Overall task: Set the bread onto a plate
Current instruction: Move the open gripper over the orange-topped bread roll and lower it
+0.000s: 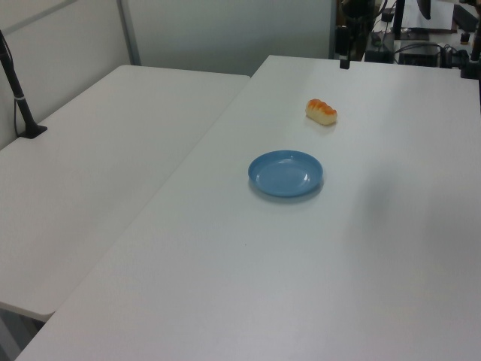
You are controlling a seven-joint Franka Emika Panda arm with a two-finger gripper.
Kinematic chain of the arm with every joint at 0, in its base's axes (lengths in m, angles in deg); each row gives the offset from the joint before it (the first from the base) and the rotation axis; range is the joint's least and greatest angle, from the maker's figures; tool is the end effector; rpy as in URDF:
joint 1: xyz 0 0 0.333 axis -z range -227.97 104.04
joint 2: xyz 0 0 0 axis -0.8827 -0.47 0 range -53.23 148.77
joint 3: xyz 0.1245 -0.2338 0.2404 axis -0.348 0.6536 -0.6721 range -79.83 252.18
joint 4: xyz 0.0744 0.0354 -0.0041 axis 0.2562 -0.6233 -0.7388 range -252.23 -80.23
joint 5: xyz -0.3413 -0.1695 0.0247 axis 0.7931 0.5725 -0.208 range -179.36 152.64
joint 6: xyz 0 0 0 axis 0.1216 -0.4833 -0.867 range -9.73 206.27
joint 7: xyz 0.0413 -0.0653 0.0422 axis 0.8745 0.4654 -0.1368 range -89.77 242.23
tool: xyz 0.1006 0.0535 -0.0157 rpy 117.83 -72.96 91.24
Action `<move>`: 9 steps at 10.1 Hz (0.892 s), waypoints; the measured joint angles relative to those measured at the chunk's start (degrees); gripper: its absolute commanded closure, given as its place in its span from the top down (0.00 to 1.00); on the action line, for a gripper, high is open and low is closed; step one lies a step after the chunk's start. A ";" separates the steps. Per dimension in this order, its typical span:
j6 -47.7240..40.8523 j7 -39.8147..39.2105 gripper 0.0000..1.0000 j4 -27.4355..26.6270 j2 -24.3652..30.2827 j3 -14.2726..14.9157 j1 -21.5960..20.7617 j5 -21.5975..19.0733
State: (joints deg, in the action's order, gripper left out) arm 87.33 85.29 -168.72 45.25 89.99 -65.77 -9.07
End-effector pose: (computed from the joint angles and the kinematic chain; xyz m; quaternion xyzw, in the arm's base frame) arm 0.5669 -0.0072 0.6234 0.9964 -0.0754 0.0122 0.0379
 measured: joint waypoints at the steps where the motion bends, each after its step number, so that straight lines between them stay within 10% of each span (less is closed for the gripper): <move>1: 0.00 0.00 1.00 -0.01 -0.20 0.00 0.00 0.00; 9: 8.07 0.02 1.00 -0.18 -4.12 0.09 1.57 -1.57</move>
State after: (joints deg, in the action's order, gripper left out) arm 95.40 85.31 -168.90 41.14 90.08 -64.20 -10.64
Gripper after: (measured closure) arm 0.000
